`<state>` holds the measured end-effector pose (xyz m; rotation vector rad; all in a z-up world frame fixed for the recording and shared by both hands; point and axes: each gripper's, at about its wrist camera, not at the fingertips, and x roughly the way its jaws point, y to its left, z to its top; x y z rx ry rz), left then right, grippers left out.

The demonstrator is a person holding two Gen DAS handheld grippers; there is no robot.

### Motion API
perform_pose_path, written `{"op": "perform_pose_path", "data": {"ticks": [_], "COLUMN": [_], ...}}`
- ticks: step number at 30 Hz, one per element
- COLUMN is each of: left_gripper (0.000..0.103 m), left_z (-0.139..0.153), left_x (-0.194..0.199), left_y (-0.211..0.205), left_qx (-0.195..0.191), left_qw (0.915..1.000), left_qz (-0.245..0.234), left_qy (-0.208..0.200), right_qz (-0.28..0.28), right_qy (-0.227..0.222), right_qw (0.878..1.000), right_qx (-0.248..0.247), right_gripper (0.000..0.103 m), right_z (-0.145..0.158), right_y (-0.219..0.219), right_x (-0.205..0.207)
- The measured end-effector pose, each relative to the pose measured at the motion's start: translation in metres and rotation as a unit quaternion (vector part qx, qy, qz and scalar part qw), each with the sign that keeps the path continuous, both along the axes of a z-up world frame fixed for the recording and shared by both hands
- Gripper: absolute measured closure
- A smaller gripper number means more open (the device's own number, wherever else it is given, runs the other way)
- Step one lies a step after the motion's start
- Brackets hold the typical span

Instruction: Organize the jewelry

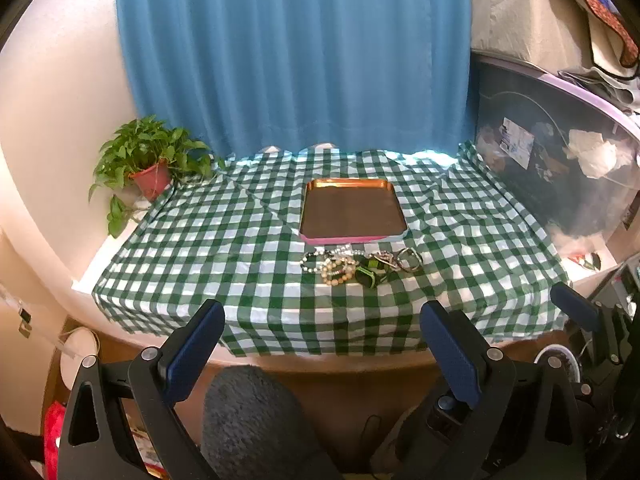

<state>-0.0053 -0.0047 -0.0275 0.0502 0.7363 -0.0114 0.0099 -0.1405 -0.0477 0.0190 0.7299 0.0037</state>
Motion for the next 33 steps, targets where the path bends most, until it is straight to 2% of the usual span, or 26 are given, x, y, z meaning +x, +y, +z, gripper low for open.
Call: {"op": "perform_pose_path", "data": {"ticks": [33], "left_gripper": [0.005], "left_z": [0.002], "left_x": [0.0046], "left_y": [0.0042], "left_qx": [-0.005], "left_qw": [0.9999], "left_qz": [-0.003], "left_qy": [0.013], "right_qz": [0.002], "right_qy": [0.005], "right_qw": [1.0], "right_qx": [-0.002], "right_gripper": [0.0], "right_z": [0.0004], "right_y": [-0.0006], "right_x": [0.0]}}
